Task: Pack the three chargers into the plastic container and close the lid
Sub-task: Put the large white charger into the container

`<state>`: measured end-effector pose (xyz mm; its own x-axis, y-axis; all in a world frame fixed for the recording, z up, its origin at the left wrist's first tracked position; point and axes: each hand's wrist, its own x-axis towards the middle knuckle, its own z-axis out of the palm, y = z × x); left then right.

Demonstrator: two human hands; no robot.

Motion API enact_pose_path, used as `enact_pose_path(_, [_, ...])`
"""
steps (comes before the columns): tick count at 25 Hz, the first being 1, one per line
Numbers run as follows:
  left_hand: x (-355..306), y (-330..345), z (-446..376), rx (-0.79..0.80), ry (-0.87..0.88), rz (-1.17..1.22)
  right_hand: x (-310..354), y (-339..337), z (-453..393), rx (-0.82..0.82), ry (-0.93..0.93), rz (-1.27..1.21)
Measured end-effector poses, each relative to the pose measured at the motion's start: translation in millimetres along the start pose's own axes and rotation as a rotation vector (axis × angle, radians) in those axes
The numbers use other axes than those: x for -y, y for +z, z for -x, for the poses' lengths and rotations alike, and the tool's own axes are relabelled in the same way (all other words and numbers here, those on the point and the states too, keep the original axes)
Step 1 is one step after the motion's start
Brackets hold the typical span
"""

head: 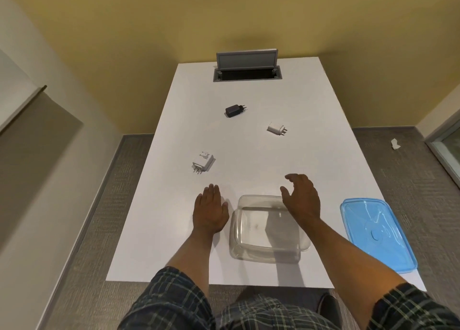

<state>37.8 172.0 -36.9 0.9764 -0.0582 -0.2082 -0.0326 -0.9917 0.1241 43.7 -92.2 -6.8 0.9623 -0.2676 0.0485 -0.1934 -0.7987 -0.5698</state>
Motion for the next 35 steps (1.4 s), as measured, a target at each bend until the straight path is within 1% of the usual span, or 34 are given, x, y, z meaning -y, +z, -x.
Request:
enact_pose_path(2, [9,1,-6,0.039,-0.001,0.001,20,11,-13,0.053,-0.082,0.051])
enact_pose_path(5, [19,4,-14,0.048,-0.003,0.016,43,30,-32,0.148,-0.207,0.143])
enact_pose_path(10, [44,19,-28,0.074,-0.064,0.076,80,77,-60,0.314,-0.388,0.304])
enact_pose_path(14, [61,32,-39,0.1,-0.075,0.1,106,115,-76,0.416,-0.456,0.389])
enact_pose_path(17, [72,44,-50,0.089,-0.085,0.111,125,142,-87,0.473,-0.512,0.438])
enact_pose_path(20, [78,54,-57,0.063,-0.067,0.151,144,161,-102,0.489,-0.593,0.529])
enact_pose_path(25, [88,71,-63,-0.096,-0.027,0.192,179,188,-130,0.469,-0.744,0.623])
enact_pose_path(28, [89,77,-64,-0.154,-0.043,0.205,195,200,-140,0.479,-0.766,0.657])
enact_pose_path(33, [86,80,-64,-0.175,-0.073,0.255,202,214,-142,0.466,-0.861,0.792])
enact_pose_path(35, [86,80,-64,-0.185,-0.07,0.256,200,215,-143,0.424,-0.939,0.821])
